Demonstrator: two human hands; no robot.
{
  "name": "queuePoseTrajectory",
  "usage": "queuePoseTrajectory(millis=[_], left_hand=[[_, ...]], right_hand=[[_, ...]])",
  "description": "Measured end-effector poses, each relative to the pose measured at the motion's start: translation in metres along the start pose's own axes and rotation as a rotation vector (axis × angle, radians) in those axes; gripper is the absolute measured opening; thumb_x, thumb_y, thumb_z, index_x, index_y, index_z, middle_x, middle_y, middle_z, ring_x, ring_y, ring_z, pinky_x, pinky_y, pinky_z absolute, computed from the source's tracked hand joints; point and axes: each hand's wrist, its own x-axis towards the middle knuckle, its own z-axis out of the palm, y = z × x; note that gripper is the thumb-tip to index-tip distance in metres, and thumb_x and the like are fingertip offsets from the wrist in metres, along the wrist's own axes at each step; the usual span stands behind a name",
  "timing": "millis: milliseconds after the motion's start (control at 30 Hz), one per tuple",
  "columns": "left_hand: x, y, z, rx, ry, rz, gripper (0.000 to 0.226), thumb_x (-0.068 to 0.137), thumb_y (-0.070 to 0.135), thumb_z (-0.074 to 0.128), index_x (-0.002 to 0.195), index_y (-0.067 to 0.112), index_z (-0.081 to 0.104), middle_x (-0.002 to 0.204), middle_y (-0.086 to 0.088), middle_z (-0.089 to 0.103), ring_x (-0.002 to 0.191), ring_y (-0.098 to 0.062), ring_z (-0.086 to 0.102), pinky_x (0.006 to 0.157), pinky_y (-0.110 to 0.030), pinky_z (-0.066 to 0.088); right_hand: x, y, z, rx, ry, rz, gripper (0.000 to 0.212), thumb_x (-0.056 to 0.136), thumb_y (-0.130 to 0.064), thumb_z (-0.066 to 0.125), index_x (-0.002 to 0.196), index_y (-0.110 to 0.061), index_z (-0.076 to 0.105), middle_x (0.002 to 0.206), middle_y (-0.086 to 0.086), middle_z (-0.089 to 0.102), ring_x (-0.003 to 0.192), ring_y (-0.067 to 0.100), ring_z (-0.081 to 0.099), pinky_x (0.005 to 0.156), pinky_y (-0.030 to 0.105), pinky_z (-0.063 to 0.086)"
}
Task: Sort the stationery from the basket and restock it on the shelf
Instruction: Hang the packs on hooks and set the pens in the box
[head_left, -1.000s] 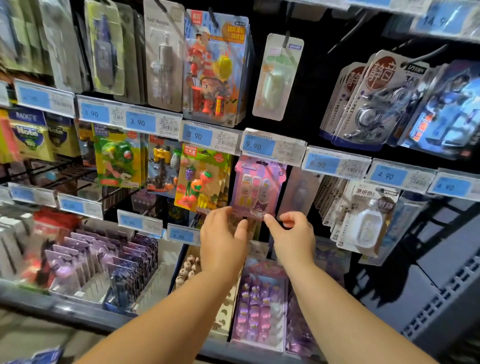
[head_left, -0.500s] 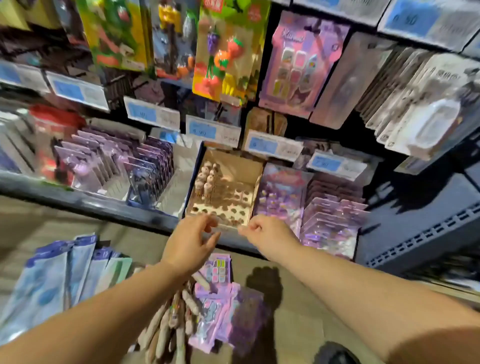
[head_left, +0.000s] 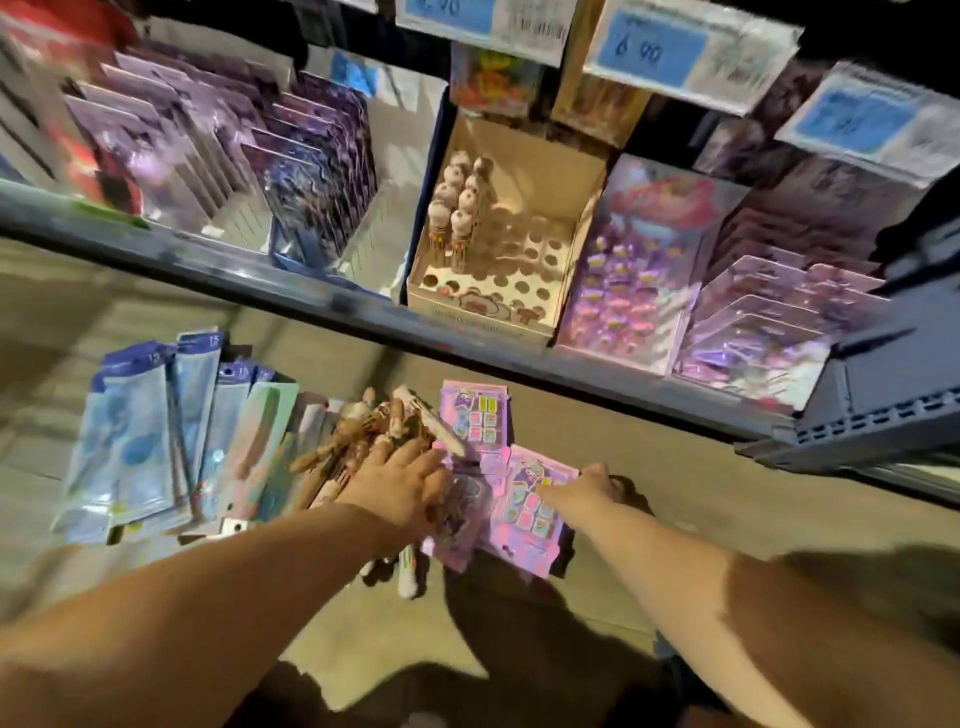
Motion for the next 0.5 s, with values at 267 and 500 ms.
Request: queuePoseTrajectory(millis=[267,500], left_hand=[[0.010,-0.011,0.015,0.112,-0.101,-0.015,0.067,0.098,0.046,0.042,0.155,0.031,0.008,0.165,0.004,-0.003,0.151,-0.024,-0.007,0.119,-0.051,-0.004],[0.012,-0.013,0.018,0.056,-0.114,-0.022,0.065,0.100,0.039,0.042,0.155,0.034,0.008,0.164,0.008,0.001,0.151,-0.020,-0.008,0.119,-0.049,-0.010]], right_hand=[[0.018,0.024,0.030,0.436,-0.260,0.215,0.063,0.067,-0.023,0.088,0.118,-0.013,0.051,0.092,0.006,0.066,0.068,0.019,0.063,0.052,0.026,0.048],[0.024,0.023,0.023,0.555,-0.383,0.135,0.036,0.068,-0.009,0.086,0.100,-0.009,0.070,0.083,0.011,0.076,0.076,0.028,0.074,0.081,0.048,0.058]])
